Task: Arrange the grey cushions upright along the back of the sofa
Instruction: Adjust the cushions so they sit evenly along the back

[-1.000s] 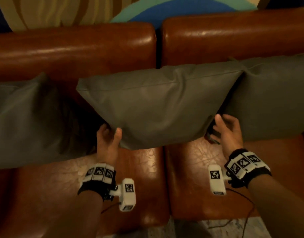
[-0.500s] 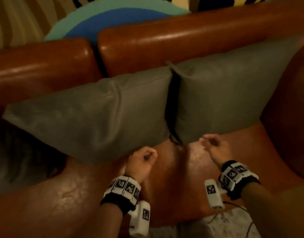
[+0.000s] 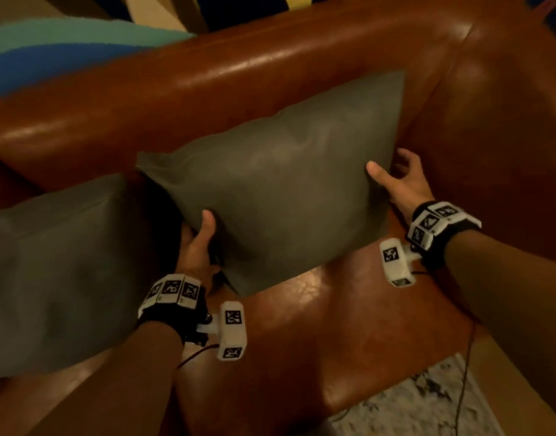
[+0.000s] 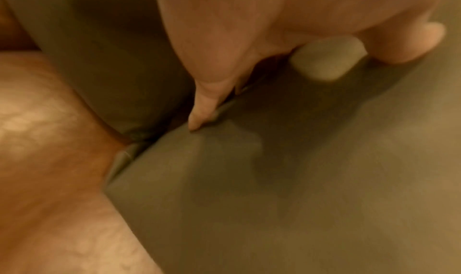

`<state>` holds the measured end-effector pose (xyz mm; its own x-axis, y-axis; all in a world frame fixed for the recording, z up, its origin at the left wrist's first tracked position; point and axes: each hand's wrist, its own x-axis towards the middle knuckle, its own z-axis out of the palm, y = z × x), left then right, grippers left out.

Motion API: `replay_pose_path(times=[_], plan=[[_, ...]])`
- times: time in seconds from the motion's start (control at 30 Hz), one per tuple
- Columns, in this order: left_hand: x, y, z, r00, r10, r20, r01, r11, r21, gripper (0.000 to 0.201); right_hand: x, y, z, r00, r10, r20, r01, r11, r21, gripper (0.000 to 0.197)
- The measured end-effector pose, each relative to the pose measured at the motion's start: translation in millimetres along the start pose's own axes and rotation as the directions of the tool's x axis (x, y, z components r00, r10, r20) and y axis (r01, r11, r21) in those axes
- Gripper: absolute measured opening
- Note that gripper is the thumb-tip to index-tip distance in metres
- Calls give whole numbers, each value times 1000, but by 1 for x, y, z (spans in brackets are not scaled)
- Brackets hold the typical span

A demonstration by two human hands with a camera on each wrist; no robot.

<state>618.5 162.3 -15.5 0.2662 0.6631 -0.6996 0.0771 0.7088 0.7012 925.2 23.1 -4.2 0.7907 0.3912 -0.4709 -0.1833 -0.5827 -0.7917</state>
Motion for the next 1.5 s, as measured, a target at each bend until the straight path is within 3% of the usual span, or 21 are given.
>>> replay_pose_path(times=[0.13, 0.23, 0.33, 0.53, 0.7, 0.8, 0.9, 1.0, 1.1, 1.17, 1.2, 1.3, 1.4, 1.5], plan=[[-2, -5, 39, 991, 70, 118, -54, 989, -135, 97, 12, -11, -11, 994, 3, 113, -25, 981, 190, 74], [-7, -10, 76, 976, 144, 162, -126, 985, -122, 94, 23, -17, -38, 1000, -10, 6, 8, 954, 299, 90], [2, -9, 95, 973, 198, 116, -195, 980, -33, 93, 30, -14, -52, 1000, -13, 4, 11, 954, 300, 87], [19, -10, 79, 989, 144, 35, -148, 976, 163, 128, 32, -6, -34, 995, -80, -52, 90, 964, 251, 106], [21, -5, 82, 989, 144, 32, -148, 969, 200, 90, 41, -1, -33, 992, -53, -111, 70, 985, 156, 113], [22, -6, 73, 981, 187, 55, -195, 935, 297, 103, 36, 1, -35, 990, -49, -130, 63, 992, 113, 110], [20, -8, 56, 970, 231, 80, -244, 892, 381, 93, 18, 10, -33, 976, -40, -213, 58, 995, 79, 90], [10, -22, 25, 992, 117, 57, -130, 902, 412, 103, -21, 31, -21, 944, -18, -329, 33, 999, 41, 72], [-9, -44, -18, 998, 32, -63, 1, 885, 466, 67, -76, 53, 11, 933, 12, -360, -13, 1000, 2, 53], [-26, -62, -62, 994, -9, -107, 64, 854, 516, 44, -112, 67, 43, 971, -34, -235, 18, 997, -70, 24], [-32, -74, -91, 991, -26, -131, 93, 841, 533, 35, -127, 72, 61, 990, -60, -128, 41, 989, -142, 20], [-55, -89, -174, 961, -98, -259, 235, 783, 576, 10, -166, 84, 121, 985, 15, 173, 11, 989, -150, 28], [-76, -77, -252, 902, -52, -428, 272, 840, 470, 28, -198, 76, 186, 942, 12, 335, 2, 999, -42, 63], [-84, -40, -310, 829, 32, -559, 116, 967, 227, 49, -208, 54, 232, 881, -30, 472, 52, 998, -35, 83]])
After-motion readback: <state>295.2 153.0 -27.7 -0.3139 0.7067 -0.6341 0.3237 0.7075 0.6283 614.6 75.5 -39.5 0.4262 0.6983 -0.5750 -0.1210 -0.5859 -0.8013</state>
